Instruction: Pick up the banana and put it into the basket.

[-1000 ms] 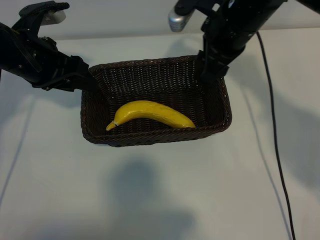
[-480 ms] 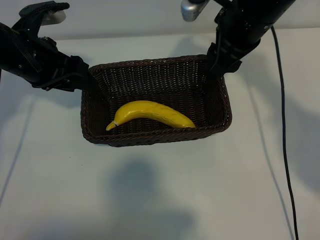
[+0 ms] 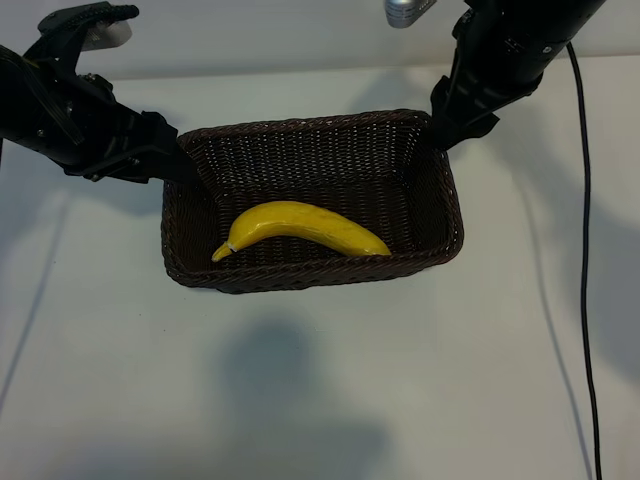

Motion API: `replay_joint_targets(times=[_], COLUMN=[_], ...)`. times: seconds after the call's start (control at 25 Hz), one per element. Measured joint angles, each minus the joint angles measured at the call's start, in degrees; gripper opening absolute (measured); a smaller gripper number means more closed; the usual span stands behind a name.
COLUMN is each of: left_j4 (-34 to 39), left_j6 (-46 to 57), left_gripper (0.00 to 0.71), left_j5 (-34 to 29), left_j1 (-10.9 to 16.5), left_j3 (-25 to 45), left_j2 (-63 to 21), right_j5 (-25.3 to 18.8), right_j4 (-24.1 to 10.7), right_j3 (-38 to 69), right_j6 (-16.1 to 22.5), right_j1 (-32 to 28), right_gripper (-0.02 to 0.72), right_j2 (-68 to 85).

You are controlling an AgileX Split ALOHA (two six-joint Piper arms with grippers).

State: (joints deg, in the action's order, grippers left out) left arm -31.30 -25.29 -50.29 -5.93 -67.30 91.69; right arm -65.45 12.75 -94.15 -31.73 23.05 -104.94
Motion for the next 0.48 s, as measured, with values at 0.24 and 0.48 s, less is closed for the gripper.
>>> replay_joint_targets(times=[0.24, 0.48], left_j4=[0.0, -0.2], left_j6=[0.0, 0.0], left_gripper=[0.595, 0.595], left_j5=[0.0, 0.0], left_j1=[0.0, 0.0], left_j3=[0.0, 0.0], left_j2=[0.0, 0.0], right_j5=[-0.5, -0.5], right_j4=[-0.4, -0.7], right_j3=[0.0, 0.0], right_j6=[1.0, 1.5], right_j1=[0.0, 0.0], right_gripper=[0.59, 0.59], right_j2=[0.0, 0.0])
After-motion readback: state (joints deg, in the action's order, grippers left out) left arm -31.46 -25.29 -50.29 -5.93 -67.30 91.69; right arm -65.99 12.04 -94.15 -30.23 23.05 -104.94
